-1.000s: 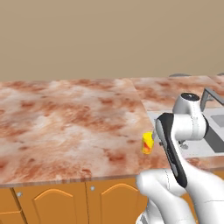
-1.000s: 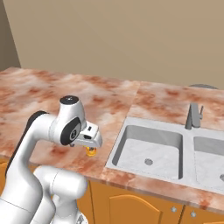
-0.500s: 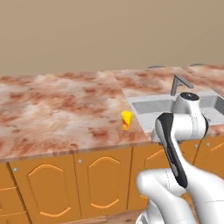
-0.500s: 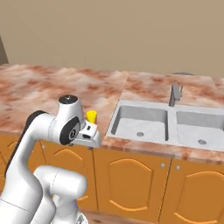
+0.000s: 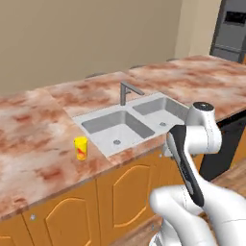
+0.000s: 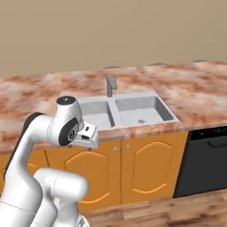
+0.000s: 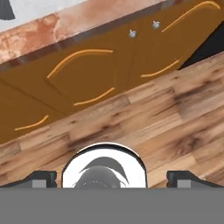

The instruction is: Pick the cup and bowl from the counter and place them on the counter next to the sink.

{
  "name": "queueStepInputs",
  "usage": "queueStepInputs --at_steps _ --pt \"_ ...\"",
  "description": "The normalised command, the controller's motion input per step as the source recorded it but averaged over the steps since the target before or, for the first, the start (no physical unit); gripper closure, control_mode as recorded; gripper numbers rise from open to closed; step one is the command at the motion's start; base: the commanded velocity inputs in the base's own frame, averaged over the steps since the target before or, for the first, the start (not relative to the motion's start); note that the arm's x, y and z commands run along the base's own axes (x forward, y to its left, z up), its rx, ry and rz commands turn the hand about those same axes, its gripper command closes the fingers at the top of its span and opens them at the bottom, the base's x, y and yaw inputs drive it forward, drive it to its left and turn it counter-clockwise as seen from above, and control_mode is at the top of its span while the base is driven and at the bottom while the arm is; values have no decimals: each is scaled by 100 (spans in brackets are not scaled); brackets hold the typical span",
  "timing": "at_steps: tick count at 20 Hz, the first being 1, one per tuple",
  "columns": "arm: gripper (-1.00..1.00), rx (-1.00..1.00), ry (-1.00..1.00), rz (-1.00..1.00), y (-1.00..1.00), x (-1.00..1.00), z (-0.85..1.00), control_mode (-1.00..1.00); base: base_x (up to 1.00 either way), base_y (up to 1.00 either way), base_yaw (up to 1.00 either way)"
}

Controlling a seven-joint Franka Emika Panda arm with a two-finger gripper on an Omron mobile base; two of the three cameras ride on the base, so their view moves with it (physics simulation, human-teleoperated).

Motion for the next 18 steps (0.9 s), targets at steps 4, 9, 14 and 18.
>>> queueStepInputs --at_steps 4,9,14,18 --pt "-100 0 0 0 0 0 0 100 19 -41 -75" --pt "-100 0 0 0 0 0 0 100 23 -46 -76" --pt "-100 0 0 0 0 0 0 100 19 -49 -77" --pt "-100 0 0 0 0 0 0 100 19 -50 -77"
